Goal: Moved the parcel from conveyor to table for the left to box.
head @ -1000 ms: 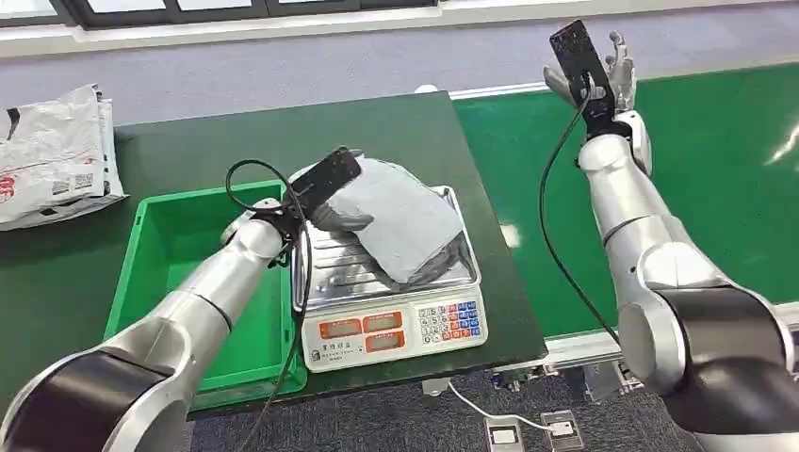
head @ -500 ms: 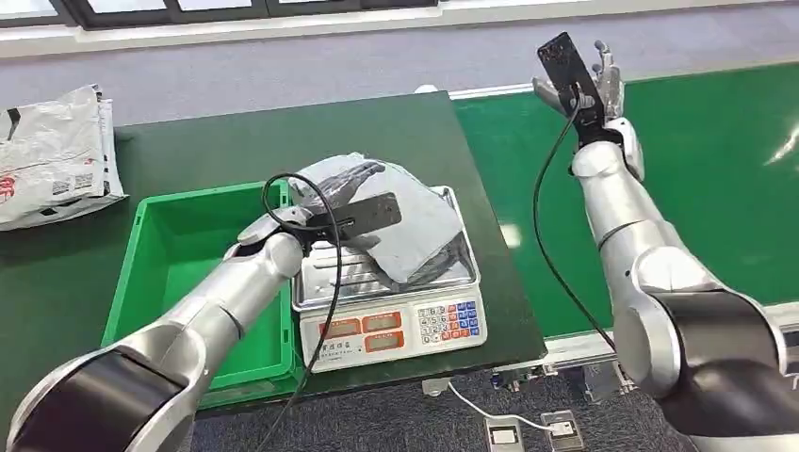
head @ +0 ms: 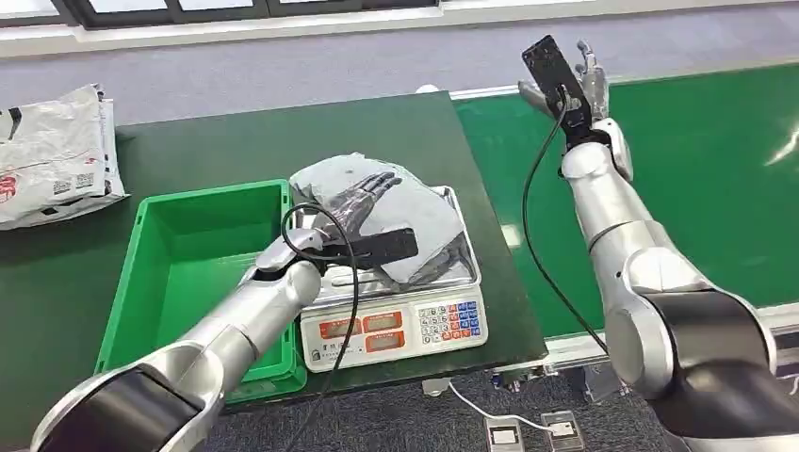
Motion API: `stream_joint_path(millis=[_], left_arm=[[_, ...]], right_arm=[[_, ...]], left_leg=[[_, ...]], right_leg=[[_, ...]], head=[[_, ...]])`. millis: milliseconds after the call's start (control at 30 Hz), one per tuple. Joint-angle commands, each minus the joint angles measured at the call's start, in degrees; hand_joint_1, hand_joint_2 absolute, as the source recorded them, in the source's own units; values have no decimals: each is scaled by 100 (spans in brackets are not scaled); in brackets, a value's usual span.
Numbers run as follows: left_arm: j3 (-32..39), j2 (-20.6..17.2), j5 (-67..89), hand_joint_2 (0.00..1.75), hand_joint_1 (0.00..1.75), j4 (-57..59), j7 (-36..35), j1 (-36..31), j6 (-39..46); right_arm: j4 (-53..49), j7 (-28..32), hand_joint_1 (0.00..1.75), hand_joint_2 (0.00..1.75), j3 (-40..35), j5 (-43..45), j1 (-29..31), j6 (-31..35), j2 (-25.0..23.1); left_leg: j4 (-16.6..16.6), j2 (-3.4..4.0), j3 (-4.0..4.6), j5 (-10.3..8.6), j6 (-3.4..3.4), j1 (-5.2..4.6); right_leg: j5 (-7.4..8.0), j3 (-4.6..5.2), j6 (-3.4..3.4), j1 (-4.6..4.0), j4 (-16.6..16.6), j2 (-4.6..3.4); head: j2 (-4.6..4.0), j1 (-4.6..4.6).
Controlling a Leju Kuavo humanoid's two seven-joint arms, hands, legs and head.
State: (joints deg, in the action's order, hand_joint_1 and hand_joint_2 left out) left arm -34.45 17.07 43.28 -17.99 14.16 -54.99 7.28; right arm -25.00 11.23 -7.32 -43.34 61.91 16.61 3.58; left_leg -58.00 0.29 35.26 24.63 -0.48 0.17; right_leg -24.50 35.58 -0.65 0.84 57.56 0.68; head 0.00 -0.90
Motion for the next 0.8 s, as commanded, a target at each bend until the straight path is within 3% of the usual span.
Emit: stream_joint_path(millis=[33, 433, 467, 800], left_arm=[[-403, 51, 14, 175, 0, 360, -23, -60, -156], [-439, -126, 149, 175, 0, 377, 5, 150, -114], [-442, -122, 153, 175, 175, 373, 17, 150, -130], [-157, -142, -27, 175, 175, 353, 29, 222, -168]], right_arm=[[534, -40, 0, 175, 339, -8, 296, -86, -181], [618, 29, 0, 175, 255, -81, 221, -128, -435], [616, 17, 0, 175, 251, -85, 229, -142, -433], [547, -13, 0, 175, 214, -104, 149, -156, -424]], left_leg=[[3, 6, -12, 4, 0, 0], [11, 20, -25, 6, -2, 1], [13, 20, -28, 6, -2, 3], [15, 12, -29, 6, -1, 3]], right_leg=[[-1, -10, 3, 0, -5, -12], [1, -18, 6, -1, -10, -28], [1, -21, 7, -3, -12, -29], [0, -27, 6, -3, -18, -20]], head=[[0, -2], [0, -2], [0, 0], [0, 0]])
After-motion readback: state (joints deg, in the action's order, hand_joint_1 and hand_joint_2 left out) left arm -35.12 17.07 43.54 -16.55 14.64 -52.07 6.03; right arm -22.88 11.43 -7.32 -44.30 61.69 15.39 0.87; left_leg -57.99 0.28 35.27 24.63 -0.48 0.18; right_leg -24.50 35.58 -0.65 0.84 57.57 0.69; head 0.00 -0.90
